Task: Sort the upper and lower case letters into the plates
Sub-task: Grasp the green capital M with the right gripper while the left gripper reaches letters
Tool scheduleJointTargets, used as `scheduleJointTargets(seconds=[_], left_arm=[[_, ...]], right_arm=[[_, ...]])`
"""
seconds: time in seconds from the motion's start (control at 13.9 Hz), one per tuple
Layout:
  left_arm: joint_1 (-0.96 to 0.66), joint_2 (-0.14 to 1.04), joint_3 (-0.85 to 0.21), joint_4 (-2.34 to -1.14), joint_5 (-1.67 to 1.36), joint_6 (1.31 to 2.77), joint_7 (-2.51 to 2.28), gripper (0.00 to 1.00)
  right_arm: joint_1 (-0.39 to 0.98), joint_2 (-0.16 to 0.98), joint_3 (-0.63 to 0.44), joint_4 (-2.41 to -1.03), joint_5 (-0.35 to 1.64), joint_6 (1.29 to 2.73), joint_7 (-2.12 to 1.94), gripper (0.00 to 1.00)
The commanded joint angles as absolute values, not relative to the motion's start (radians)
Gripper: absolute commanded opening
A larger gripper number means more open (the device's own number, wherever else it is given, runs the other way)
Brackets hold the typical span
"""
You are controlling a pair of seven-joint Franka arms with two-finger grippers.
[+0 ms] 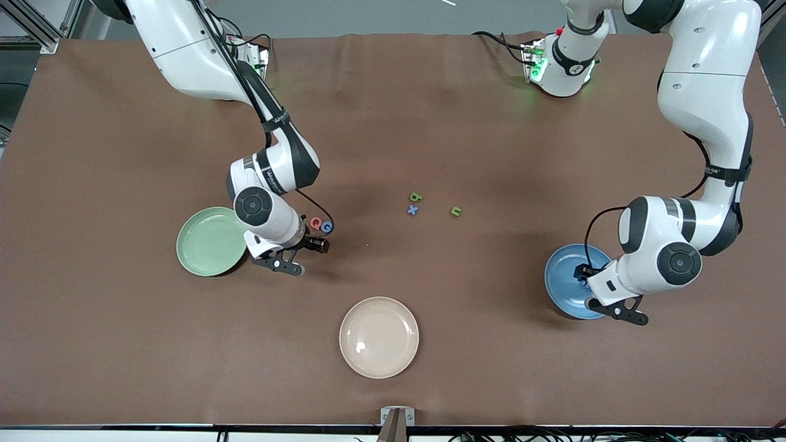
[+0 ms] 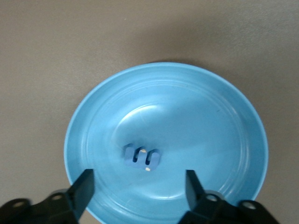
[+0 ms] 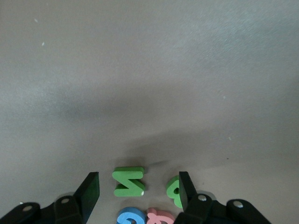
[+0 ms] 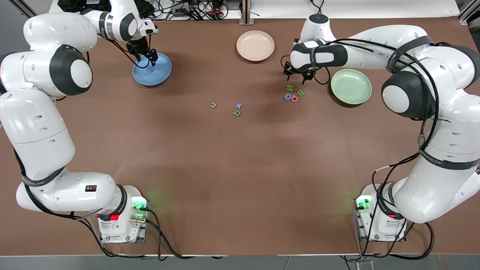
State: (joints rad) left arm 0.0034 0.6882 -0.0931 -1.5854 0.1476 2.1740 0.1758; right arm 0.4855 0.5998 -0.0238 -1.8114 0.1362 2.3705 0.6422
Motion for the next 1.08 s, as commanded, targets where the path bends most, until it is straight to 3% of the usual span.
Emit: scheduleJointTargets(seconds=[0.0, 0.29, 0.65, 1.01], left_arm=[[0.017, 0.651, -0.165, -1.632, 0.149, 2.174, 0.111, 1.0], [0.006, 0.588, -0.293, -1.728, 0.15, 2.189, -0.118, 1.0], [0.006, 0.493, -0.397, -1.928, 0.161, 2.324, -0.307, 1.0], [-0.032, 0.451, -0.426, -2.1, 0.167, 2.537, -0.322, 0.98]], right_arm=[[0.511, 0.607, -0.034, -1.822, 0.133, 2.401, 0.653, 0.77], [0.531, 0.626, -0.034, -1.822, 0.133, 2.414, 0.653, 0.77], [0.541, 0.646, -0.034, -1.824, 0.132, 2.459, 0.681, 0.73], [0.545, 0.646, -0.035, -1.836, 0.132, 2.457, 0.681, 0.51]])
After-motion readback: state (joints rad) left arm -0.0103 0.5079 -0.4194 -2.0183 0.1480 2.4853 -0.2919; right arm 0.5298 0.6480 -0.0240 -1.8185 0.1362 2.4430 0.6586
